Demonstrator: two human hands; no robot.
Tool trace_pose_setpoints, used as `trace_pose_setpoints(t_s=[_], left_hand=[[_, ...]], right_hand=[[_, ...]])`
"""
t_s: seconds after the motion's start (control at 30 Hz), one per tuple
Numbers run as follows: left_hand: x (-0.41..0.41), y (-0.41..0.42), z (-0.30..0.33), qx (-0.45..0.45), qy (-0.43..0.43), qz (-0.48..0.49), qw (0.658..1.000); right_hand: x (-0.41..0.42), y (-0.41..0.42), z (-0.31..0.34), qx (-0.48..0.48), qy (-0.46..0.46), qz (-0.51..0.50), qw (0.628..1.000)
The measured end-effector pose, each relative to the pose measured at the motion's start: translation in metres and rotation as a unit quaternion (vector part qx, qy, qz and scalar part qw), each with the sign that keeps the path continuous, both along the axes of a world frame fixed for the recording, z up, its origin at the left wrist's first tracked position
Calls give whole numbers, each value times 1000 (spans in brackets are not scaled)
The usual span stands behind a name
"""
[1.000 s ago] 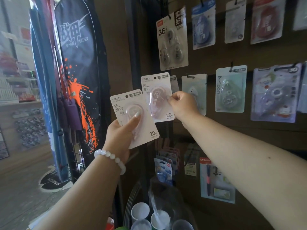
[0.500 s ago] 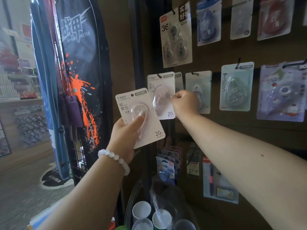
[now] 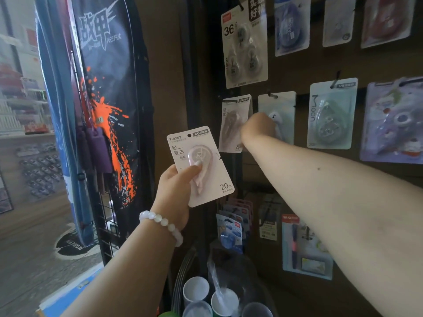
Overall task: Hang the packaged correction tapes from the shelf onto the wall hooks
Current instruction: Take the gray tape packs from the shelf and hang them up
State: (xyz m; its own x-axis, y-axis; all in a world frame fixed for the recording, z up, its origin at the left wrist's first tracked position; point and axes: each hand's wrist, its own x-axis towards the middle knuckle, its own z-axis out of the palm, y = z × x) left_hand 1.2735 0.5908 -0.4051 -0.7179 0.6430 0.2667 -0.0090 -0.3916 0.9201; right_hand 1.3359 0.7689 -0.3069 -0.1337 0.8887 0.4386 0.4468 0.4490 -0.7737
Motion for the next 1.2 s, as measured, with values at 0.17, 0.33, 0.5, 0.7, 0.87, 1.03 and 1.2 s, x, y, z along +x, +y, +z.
trace_pose_setpoints(t_s=[0.17,0.33,0.5,0.7,0.87,1.03,1.2], left_hand=[[7,0,0,-5,24,-1,1000],[16,0,10,5,45,30,999],[20,3,15,3,63,39,997],[25,6,19,3,57,46,997],[26,8,16,-1,21,70,997],[24,8,14,4,2,75,997],[22,8,12,9,-1,74,997]], right_hand=[[17,-18,-21,110,-50,-51,991],[43,-58,-57,82,66,204,973],[53,-69,-65,-37,140,339,930],[46,-68,-35,-34,192,282,939],[35,-61,-28,-46,238,227,943],[24,-50,-29,-60,262,186,945],[16,-45,-33,-67,291,178,938]])
